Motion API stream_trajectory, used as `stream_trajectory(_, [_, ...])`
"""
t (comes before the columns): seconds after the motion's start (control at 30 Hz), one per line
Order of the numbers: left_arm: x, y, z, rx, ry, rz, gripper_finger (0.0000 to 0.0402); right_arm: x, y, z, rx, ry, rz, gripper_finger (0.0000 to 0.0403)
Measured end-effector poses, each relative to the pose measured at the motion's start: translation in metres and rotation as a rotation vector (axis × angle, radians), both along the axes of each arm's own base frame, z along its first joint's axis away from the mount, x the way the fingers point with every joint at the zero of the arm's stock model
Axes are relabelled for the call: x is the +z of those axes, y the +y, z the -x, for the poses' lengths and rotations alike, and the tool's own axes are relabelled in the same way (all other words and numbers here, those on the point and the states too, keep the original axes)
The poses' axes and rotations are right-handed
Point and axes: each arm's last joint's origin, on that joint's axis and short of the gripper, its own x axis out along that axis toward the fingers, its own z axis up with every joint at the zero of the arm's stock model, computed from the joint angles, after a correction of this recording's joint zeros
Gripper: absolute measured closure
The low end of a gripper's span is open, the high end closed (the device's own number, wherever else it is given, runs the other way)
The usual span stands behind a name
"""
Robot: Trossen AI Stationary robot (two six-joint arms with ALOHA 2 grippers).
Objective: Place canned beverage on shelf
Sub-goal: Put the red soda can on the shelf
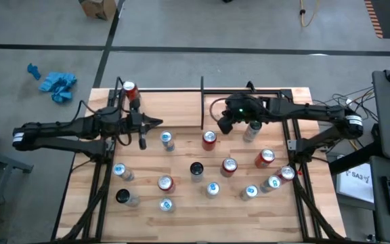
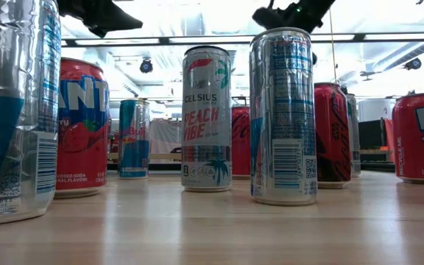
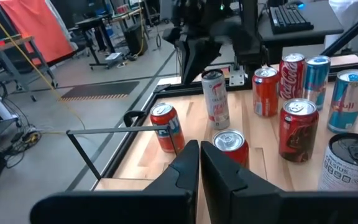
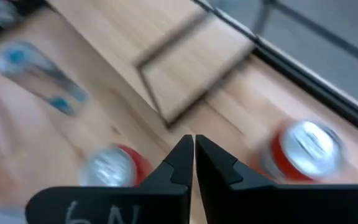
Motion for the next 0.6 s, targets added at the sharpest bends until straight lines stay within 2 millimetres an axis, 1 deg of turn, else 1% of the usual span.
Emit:
stream_trajectory(0.1, [0.001,0.0,0.001,0.002,0.0,-0.011,0.0402,0.002,-0.006,-0.002,-0.064,0.137,-0.054,0.0394])
stream_trajectory(0.2, [0.005,0.001,0.002,0.042,-0.004,-0.04,0.0402,0.001,-0.016,-0.005,-0.123,0.26,-0.102,0.0394])
stream_trajectory(0.37, [0.012,0.004,0.004,0.145,-0.005,-0.101,0.0402,-0.003,-0.037,-0.013,-0.146,0.442,-0.172,0.0394])
stream_trajectory(0.47, [0.014,0.005,0.005,0.19,0.004,-0.141,0.0402,-0.005,-0.053,-0.014,-0.133,0.496,-0.231,0.0394])
stream_trajectory(0.6, [0.014,0.006,0.006,0.212,0.021,-0.184,0.0402,-0.009,-0.075,-0.015,-0.119,0.481,-0.32,0.0394])
